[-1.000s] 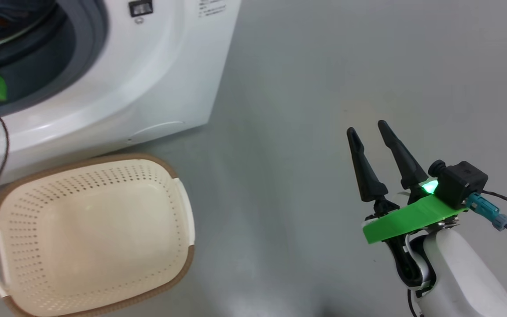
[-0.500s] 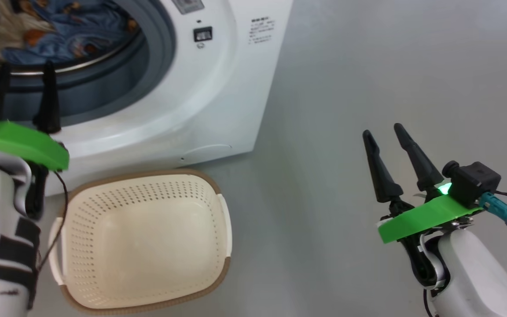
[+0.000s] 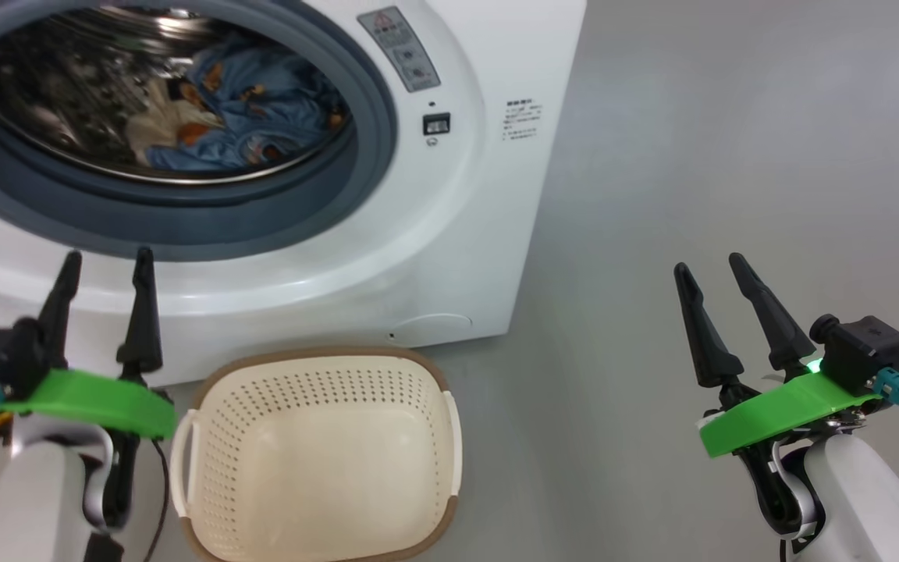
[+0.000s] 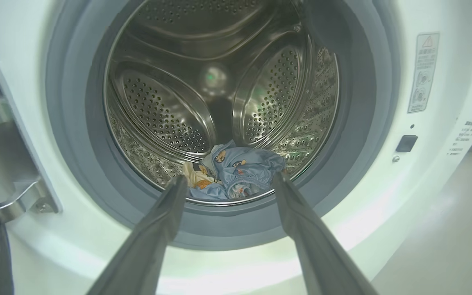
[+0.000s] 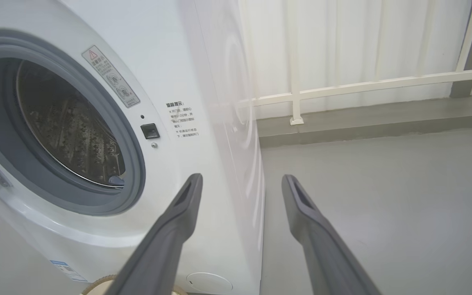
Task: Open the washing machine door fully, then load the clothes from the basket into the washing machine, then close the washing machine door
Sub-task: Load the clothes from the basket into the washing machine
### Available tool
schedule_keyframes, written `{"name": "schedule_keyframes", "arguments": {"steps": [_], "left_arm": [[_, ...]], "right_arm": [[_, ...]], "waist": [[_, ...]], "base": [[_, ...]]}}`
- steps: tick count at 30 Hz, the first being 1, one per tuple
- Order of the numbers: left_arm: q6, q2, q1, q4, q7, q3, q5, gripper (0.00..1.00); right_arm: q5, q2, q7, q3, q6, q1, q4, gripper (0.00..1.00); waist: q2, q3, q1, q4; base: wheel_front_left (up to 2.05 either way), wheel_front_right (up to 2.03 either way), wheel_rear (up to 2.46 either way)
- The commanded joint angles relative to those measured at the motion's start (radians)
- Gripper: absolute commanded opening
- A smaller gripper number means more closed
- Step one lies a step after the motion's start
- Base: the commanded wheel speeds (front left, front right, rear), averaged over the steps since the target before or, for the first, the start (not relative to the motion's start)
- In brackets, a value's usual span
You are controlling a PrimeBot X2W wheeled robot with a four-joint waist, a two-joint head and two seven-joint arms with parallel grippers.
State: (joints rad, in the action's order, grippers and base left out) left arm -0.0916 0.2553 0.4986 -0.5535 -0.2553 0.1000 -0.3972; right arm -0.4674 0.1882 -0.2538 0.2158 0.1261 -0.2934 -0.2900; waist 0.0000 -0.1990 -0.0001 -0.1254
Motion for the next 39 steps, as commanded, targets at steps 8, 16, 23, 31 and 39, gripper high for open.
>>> {"name": "schedule_keyframes", "arguments": {"steps": [8, 16, 23, 31, 39], "left_arm": [[0.023, 0.01, -0.145, 0.151, -0.006, -0.056, 0.021, 1.0], [0.047, -0.015, -0.262, 0.226, -0.006, -0.081, 0.009, 1.0], [0.063, -0.037, -0.345, 0.275, -0.006, -0.088, 0.006, 1.0], [0.067, -0.046, -0.382, 0.307, 0.001, -0.08, -0.006, 1.0], [0.05, -0.028, -0.396, 0.314, 0.015, -0.048, 0.009, 1.0]], "right_arm": [[-0.014, 0.022, -0.008, 0.003, 0.005, 0.039, 0.027, 1.0], [-0.018, 0.036, -0.008, 0.003, 0.005, 0.067, 0.033, 1.0], [-0.023, 0.055, -0.008, 0.002, 0.005, 0.088, 0.035, 1.0], [-0.027, 0.067, -0.008, 0.008, 0.005, 0.092, 0.035, 1.0], [-0.033, 0.074, -0.008, 0.017, 0.005, 0.096, 0.034, 1.0]], "waist": [[0.0, 0.084, 0.0001, 0.062], [0.0, 0.123, 0.0001, 0.072], [0.0, 0.152, 0.0001, 0.079], [0.0, 0.168, 0.0001, 0.087], [0.0, 0.177, 0.0001, 0.087]], "base": [[0.0, 0.0, 0.0], [0.0, 0.0, 0.0], [0.0, 0.0, 0.0], [0.0, 0.0, 0.0], [0.0, 0.0, 0.0]]}}
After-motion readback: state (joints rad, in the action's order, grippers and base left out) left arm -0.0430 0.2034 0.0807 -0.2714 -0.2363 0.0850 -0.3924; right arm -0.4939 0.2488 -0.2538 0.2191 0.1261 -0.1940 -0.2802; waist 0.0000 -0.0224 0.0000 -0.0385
